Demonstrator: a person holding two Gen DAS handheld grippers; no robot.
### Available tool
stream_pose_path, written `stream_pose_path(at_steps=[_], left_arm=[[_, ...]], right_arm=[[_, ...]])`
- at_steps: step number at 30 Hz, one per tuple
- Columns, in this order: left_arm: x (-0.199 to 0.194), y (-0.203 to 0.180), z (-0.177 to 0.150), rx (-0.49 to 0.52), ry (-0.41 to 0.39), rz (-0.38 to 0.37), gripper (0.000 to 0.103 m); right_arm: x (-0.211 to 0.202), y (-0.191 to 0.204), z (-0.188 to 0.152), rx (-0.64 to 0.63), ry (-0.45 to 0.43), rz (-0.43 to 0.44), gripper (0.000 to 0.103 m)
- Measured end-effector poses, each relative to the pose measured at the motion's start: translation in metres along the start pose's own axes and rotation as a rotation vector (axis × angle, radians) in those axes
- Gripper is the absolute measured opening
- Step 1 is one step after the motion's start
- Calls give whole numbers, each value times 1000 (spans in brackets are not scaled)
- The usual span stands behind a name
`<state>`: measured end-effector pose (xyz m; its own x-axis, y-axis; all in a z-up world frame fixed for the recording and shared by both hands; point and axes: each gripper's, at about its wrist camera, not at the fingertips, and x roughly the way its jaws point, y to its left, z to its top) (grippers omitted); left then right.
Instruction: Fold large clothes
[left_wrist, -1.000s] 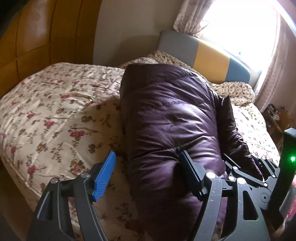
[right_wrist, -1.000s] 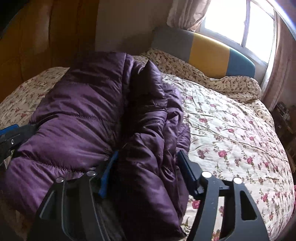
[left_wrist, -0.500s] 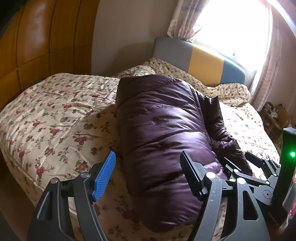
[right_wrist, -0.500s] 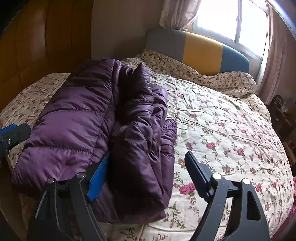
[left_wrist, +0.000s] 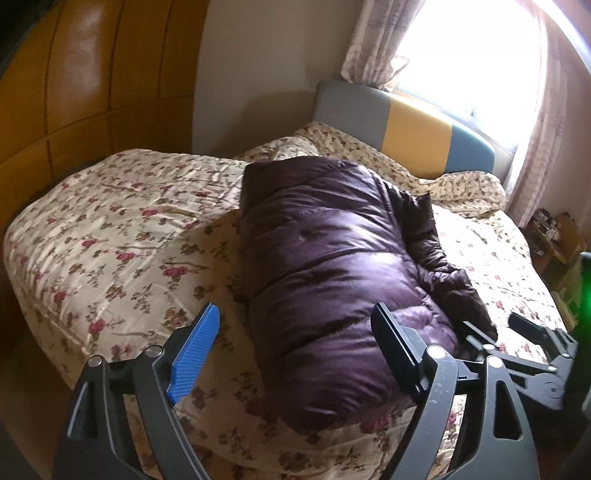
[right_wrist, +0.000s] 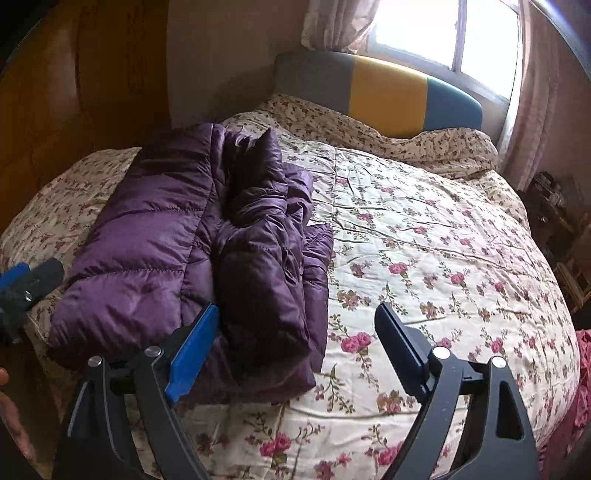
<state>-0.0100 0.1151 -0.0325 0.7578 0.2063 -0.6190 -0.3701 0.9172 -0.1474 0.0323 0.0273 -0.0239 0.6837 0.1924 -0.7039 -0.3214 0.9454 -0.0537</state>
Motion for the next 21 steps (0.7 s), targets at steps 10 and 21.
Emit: stream_pose_path(at_steps=[10,21], left_arm=[[-17,2,-10,-16,-9,35,89],[-31,0,-15,-15,-22,60,95]], right_arm=[[-36,9,-7,-8,-38,16,93],[-41,9,-14,-12,-25,6,96]])
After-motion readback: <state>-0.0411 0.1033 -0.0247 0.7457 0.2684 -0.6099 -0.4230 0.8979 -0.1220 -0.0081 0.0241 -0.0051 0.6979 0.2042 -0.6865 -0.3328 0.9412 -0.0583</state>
